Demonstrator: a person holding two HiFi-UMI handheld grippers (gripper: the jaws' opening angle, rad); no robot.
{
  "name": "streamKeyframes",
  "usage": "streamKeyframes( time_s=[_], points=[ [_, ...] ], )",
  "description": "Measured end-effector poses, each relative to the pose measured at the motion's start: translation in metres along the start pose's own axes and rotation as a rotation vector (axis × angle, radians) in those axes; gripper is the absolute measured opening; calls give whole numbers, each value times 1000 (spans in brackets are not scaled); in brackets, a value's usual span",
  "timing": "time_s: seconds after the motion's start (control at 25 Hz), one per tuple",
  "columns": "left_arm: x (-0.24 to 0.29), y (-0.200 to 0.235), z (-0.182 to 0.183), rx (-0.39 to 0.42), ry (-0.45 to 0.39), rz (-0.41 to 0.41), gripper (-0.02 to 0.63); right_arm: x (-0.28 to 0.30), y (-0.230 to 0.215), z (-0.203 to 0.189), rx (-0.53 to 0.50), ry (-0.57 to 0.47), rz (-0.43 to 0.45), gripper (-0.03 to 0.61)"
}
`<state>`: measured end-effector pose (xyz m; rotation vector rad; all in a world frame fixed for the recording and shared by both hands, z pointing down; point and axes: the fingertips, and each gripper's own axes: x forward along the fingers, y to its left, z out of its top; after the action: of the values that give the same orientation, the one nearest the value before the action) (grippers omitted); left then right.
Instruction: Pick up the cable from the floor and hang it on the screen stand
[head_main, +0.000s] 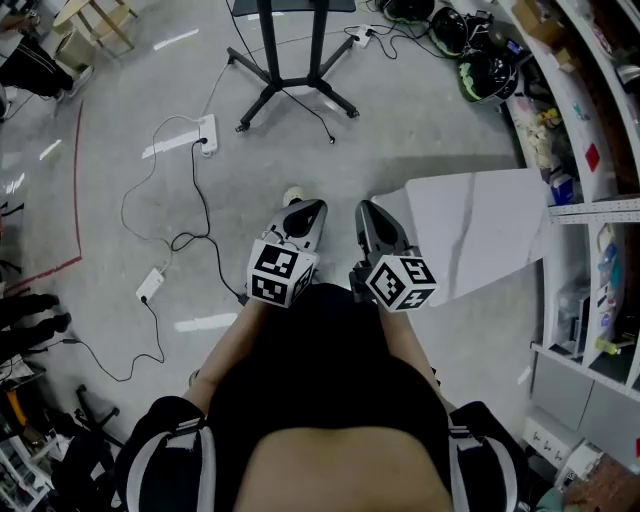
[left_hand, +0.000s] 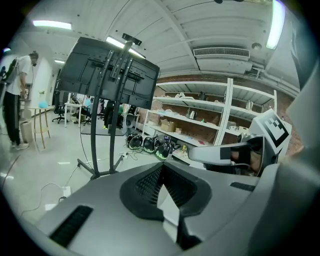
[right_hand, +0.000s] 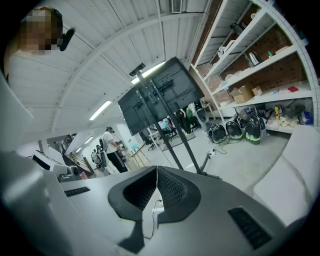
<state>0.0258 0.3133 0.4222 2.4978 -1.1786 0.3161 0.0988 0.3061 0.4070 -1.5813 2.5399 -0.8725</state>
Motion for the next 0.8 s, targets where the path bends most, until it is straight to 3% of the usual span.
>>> streamKeyframes(
  time_s=[0.8],
  points=[
    [141, 146, 102, -20, 32, -53, 5, 195, -51, 96, 40, 34, -25, 23]
  ],
)
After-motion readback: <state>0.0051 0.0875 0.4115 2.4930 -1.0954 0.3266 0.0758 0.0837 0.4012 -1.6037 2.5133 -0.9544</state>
